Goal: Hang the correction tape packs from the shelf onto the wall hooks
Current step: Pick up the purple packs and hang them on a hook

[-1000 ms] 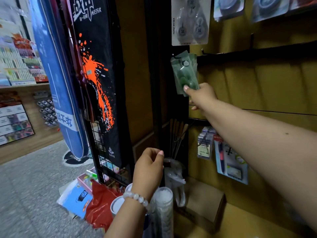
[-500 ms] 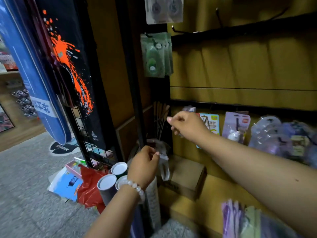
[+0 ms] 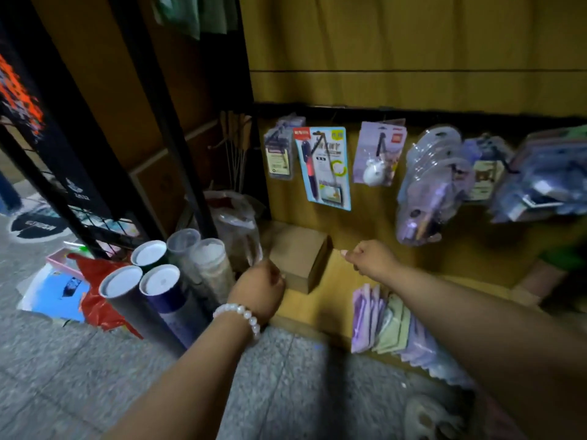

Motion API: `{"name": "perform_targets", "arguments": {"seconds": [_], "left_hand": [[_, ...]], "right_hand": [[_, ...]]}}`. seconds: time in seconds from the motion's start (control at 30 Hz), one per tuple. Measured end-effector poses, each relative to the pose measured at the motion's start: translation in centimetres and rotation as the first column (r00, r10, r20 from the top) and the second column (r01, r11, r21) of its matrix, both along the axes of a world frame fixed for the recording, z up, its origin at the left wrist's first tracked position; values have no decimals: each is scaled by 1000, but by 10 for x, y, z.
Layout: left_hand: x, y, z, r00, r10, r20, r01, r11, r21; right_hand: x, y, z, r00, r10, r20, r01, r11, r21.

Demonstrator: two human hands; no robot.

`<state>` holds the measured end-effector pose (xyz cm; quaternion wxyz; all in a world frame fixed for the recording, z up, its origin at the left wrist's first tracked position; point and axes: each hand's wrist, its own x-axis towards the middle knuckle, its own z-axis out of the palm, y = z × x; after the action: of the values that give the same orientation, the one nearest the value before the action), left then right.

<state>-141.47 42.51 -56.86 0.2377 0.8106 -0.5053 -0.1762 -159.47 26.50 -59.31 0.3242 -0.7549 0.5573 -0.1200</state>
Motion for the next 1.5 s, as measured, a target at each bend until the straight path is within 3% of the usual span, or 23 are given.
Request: {"name": "perform_targets", "arguments": {"seconds": [0.23, 0.43, 0.67, 1.0, 1.27, 1.5], "left_hand": [[-25, -18, -68, 998, -39, -41, 44, 990, 134], [-33, -28, -108, 995, -39, -91, 58, 975, 214], [-31, -30, -131, 992, -64, -112, 90, 965, 248], [-28, -28, -141, 992, -39, -123, 70, 962, 265], [-27, -26, -147, 991, -38, -130, 70, 965, 252], [-25, -27, -152, 990, -25, -138, 62, 961, 269]], "right_hand": [[-40, -22, -68, 972, -208, -110, 228, 950, 212], [-51, -19, -112, 958, -237, -161, 278, 904, 324], [-39, -14, -142, 906, -287, -312, 370, 894, 254], [-26, -19, -148, 851, -287, -440, 368, 923, 109], [-28, -16, -153, 857, -391, -335, 448, 887, 111], [-25, -7, -160, 858, -387, -339, 448, 886, 121]]}}
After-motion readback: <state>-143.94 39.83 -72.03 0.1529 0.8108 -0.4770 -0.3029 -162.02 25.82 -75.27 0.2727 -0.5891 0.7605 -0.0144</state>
